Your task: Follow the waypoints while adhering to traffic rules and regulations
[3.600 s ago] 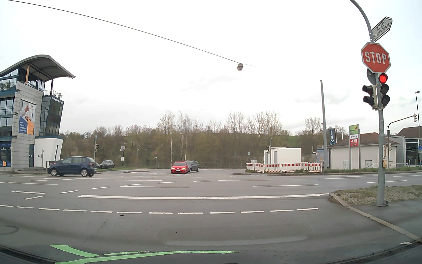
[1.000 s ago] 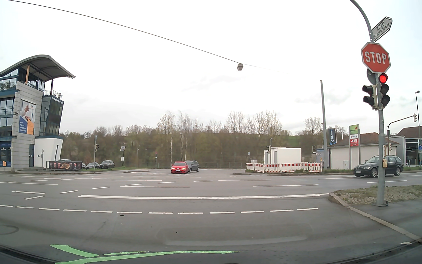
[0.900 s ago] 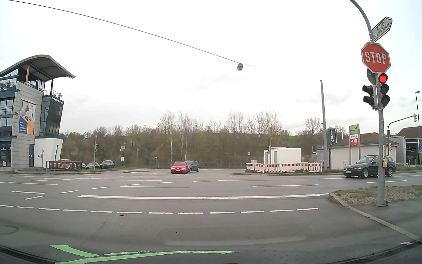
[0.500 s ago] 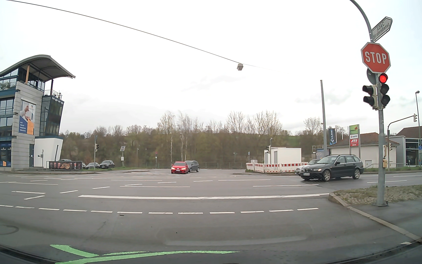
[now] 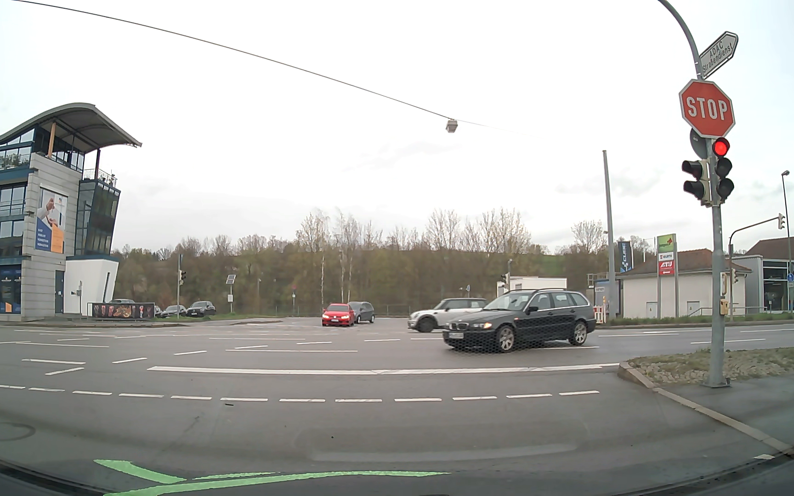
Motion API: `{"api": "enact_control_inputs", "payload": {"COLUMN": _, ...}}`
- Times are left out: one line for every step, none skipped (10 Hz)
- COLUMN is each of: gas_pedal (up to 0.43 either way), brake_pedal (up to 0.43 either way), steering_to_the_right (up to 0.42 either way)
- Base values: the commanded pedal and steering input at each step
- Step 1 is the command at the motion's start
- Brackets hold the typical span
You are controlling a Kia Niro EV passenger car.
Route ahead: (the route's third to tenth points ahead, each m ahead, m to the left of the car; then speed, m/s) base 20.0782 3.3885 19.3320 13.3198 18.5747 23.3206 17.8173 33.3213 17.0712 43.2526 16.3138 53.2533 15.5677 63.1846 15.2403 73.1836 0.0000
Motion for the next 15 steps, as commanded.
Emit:
{"api": "enact_control_inputs", "payload": {"gas_pedal": 0.0, "brake_pedal": 0.409, "steering_to_the_right": -0.073}}
{"api": "enact_control_inputs", "payload": {"gas_pedal": 0.0, "brake_pedal": 0.409, "steering_to_the_right": -0.073}}
{"api": "enact_control_inputs", "payload": {"gas_pedal": 0.0, "brake_pedal": 0.409, "steering_to_the_right": -0.073}}
{"api": "enact_control_inputs", "payload": {"gas_pedal": 0.0, "brake_pedal": 0.409, "steering_to_the_right": -0.073}}
{"api": "enact_control_inputs", "payload": {"gas_pedal": 0.0, "brake_pedal": 0.409, "steering_to_the_right": -0.073}}
{"api": "enact_control_inputs", "payload": {"gas_pedal": 0.0, "brake_pedal": 0.409, "steering_to_the_right": -0.073}}
{"api": "enact_control_inputs", "payload": {"gas_pedal": 0.0, "brake_pedal": 0.409, "steering_to_the_right": -0.073}}
{"api": "enact_control_inputs", "payload": {"gas_pedal": 0.0, "brake_pedal": 0.402, "steering_to_the_right": -0.073}}
{"api": "enact_control_inputs", "payload": {"gas_pedal": 0.0, "brake_pedal": 0.402, "steering_to_the_right": -0.073}}
{"api": "enact_control_inputs", "payload": {"gas_pedal": 0.0, "brake_pedal": 0.409, "steering_to_the_right": -0.073}}
{"api": "enact_control_inputs", "payload": {"gas_pedal": 0.0, "brake_pedal": 0.402, "steering_to_the_right": -0.073}}
{"api": "enact_control_inputs", "payload": {"gas_pedal": 0.0, "brake_pedal": 0.402, "steering_to_the_right": -0.073}}
{"api": "enact_control_inputs", "payload": {"gas_pedal": 0.0, "brake_pedal": 0.409, "steering_to_the_right": -0.073}}
{"api": "enact_control_inputs", "payload": {"gas_pedal": 0.0, "brake_pedal": 0.402, "steering_to_the_right": -0.073}}
{"api": "enact_control_inputs", "payload": {"gas_pedal": 0.0, "brake_pedal": 0.402, "steering_to_the_right": -0.073}}
